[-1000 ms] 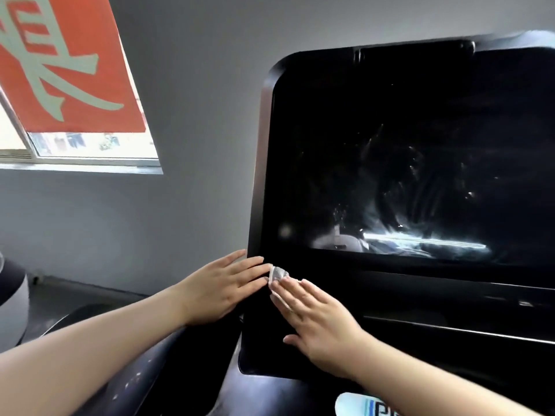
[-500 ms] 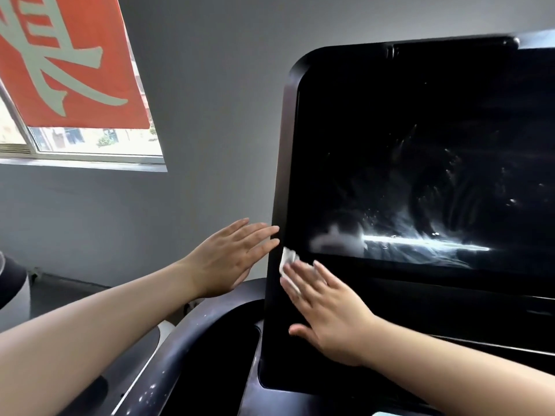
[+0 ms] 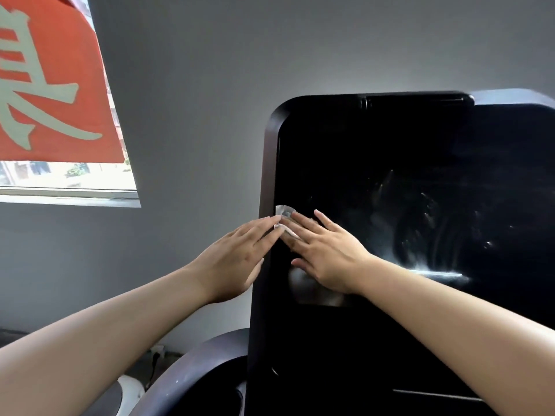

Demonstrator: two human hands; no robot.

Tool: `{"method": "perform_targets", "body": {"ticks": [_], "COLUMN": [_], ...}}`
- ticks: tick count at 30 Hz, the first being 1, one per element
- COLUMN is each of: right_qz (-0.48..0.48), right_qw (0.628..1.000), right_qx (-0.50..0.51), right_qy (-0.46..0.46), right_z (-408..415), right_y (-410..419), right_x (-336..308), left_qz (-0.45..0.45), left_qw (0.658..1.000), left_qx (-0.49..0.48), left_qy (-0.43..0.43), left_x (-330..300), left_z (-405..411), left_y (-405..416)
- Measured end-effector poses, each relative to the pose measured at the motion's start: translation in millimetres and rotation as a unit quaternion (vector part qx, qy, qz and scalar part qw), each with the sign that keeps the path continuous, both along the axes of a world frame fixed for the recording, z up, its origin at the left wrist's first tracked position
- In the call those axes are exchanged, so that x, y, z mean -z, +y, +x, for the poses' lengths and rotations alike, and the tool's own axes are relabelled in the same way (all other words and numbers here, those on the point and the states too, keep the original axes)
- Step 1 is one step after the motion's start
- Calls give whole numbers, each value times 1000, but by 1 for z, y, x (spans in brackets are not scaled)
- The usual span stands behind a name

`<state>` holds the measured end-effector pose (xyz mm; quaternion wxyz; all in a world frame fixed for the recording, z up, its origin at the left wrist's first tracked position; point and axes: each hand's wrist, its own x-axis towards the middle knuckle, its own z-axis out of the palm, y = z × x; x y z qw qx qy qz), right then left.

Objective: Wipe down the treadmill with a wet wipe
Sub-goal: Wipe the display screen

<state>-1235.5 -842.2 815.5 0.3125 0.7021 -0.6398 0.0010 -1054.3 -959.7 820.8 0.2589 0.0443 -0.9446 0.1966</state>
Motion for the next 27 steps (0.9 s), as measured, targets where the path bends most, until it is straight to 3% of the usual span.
{"method": "perform_targets", "body": {"ticks": [2, 5, 8, 11, 13, 17, 21, 27], "right_qz": [-44, -136, -172, -147, -163, -246, -308, -293], "right_qw": [993, 932, 869, 834, 857, 937, 936, 943], "right_qx": [-72, -164, -138, -67, 0, 60, 55, 98], "right_qy": [-87, -293, -444, -528, -489, -240, -164, -122], "right_z": [0, 0, 4, 0, -3, -9, -14, -27], "right_y": [5, 13, 16, 18, 18, 14, 25, 61], "right_x": [-5, -15, -25, -30, -30, -30, -14, 15], "left_qz": [41, 98, 91, 75, 78, 99, 13, -10], "left_qw": [999, 994, 993, 993, 992, 994, 997, 988], "left_qx": [12, 35, 44, 43, 47, 42, -19, -143], "left_qy": [9, 30, 56, 77, 85, 29, -76, -51], "left_x": [-1, -4, -8, -8, -5, 4, 15, -18], "left_z": [-8, -16, -19, -20, -22, -36, -58, -89], "left_y": [2, 5, 8, 15, 21, 27, 30, 29]}}
